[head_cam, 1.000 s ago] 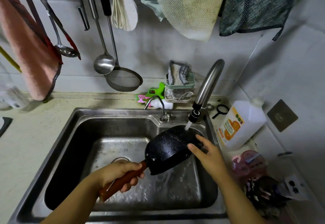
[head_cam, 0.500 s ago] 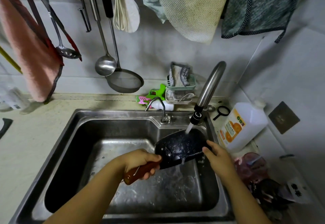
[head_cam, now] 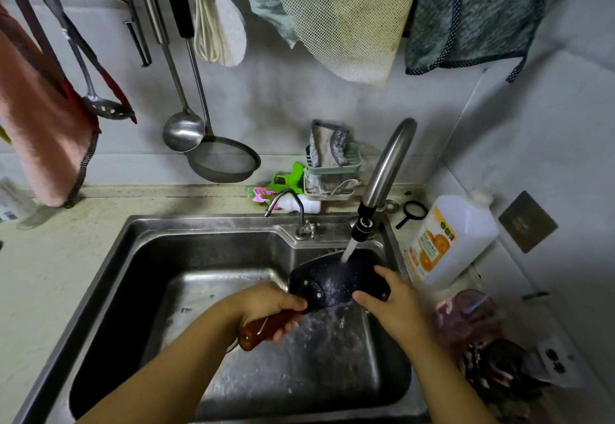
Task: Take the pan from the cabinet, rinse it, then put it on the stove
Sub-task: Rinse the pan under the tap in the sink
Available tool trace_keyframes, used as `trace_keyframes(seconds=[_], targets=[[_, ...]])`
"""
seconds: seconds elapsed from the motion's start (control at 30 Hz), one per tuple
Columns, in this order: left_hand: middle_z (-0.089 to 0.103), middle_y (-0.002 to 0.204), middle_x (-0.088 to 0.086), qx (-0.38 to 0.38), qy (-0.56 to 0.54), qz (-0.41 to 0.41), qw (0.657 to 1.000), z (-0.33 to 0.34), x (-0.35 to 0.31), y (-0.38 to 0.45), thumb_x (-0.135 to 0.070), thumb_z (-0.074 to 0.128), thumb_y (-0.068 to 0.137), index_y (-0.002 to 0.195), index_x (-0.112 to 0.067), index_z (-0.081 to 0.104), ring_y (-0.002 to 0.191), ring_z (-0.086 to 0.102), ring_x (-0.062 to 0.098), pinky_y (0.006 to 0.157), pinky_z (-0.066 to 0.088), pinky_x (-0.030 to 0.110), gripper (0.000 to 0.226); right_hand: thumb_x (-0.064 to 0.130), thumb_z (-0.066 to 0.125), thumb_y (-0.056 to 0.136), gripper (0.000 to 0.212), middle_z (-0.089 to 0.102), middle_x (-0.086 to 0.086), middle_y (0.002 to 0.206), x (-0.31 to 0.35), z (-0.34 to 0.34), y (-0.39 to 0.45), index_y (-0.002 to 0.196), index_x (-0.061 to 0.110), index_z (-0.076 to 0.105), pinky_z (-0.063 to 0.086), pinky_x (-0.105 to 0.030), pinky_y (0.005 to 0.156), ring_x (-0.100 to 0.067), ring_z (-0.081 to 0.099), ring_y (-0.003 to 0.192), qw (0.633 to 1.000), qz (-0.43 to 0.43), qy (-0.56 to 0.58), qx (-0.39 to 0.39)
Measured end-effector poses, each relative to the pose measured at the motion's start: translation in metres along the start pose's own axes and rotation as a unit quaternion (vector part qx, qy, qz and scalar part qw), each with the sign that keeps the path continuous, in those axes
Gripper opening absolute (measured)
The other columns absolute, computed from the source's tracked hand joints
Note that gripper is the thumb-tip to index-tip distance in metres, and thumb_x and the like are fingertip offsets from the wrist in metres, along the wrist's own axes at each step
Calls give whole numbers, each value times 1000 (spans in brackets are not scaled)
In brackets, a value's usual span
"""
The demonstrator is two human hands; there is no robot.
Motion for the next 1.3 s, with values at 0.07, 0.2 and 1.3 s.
trace_keyframes(seconds=[0.07,0.2,1.3], targets=[[60,50,2,-2,17,21,1000,-2,3,1,-18,58,90,85,-2,61,38,54,11,40,46,20,18,32,76,73,71,42,-7,143,0,-1,0,135,19,45,41,-35,101,-25,44,126,1000,-14,5,-16],[61,56,3,3,45,46,998,-7,9,6,-22,59,89,85,-4,63,43,56,13,45,48,23,18,31,76,73,69,41,-6,142,4,-4,-1,133,18,46,31,-23,99,-21,40,128,998,-41,-9,-56],[66,86,-3,-240,448,15,861,-91,101,-42,-23,68,74,92,-26,63,76,62,13,68,50,23,19,11,69,79,25,58,1,89,1,28,-3,103,11,62,42,-19,69,-8,55,79,996,55,68,5]])
Point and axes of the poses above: each hand's wrist, its own y-axis towards the middle knuckle, its own z-axis out of the palm, x = y × z, the point moved 3 cm from there along y, towards the middle knuckle
